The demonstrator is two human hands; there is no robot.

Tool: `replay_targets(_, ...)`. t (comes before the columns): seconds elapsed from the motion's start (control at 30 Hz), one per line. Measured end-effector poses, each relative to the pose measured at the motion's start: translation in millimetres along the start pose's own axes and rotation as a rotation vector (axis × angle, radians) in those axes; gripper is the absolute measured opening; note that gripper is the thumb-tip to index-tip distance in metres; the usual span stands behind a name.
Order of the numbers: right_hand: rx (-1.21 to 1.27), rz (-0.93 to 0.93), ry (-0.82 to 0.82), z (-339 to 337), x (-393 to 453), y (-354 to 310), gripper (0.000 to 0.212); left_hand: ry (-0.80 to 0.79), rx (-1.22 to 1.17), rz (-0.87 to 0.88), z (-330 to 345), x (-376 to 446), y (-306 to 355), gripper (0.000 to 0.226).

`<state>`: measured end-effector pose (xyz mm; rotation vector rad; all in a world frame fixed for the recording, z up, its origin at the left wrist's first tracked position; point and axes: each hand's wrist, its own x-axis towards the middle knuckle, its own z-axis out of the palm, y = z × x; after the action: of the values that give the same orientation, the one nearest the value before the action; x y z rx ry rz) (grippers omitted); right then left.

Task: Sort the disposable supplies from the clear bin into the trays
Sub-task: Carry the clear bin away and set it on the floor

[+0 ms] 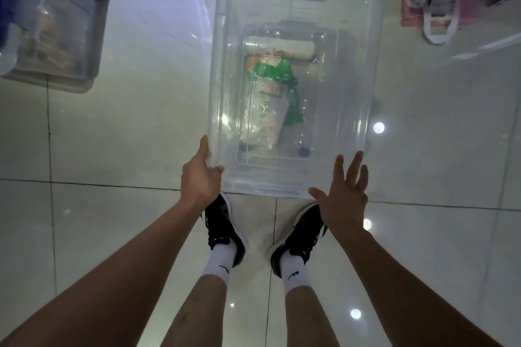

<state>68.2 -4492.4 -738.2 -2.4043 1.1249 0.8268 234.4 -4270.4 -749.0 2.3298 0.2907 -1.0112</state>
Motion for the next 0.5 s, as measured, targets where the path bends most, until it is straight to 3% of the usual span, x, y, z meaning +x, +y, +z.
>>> replay_targets(0.1, 0.081, -0.024, 0.079, 7, 1, 3, 0.102, 0.026, -0.114, -0.018, 8, 1, -7, 0.074)
replay_targets(0.17, 0.324, 0.015, 0.140, 13, -2, 4, 0.110, 0.060, -0.216, -0.041, 14, -6, -8, 0.071)
replay_targets(0.23, 0.658, 0.184, 0.153, 21, -11, 2, 0.116, 0.085, -0.338, -0.162, 23, -14, -11, 0.079)
replay_targets(0.3, 0.963, 0.430, 0.070, 27, -20, -3, 0.116, 0.095, -0.535, -0.335, 35, -24, -13, 0.091)
replay_targets(0.37, 1.196, 0.592, -0.072, 34, -24, -10, 0.113, 0.036, -0.728, -0.471, 50, -39, -11, 0.075)
replay_targets(0.4, 1.292, 0.622, -0.134, 38, -24, -12, 0.108, -0.019, -0.793, -0.505, 59, -47, -8, 0.061)
replay_targets(0.5, 1.451, 0.628, -0.248, 48, -18, -20, 0.083, -0.145, -0.900, -0.537, 87, -61, -1, 0.078)
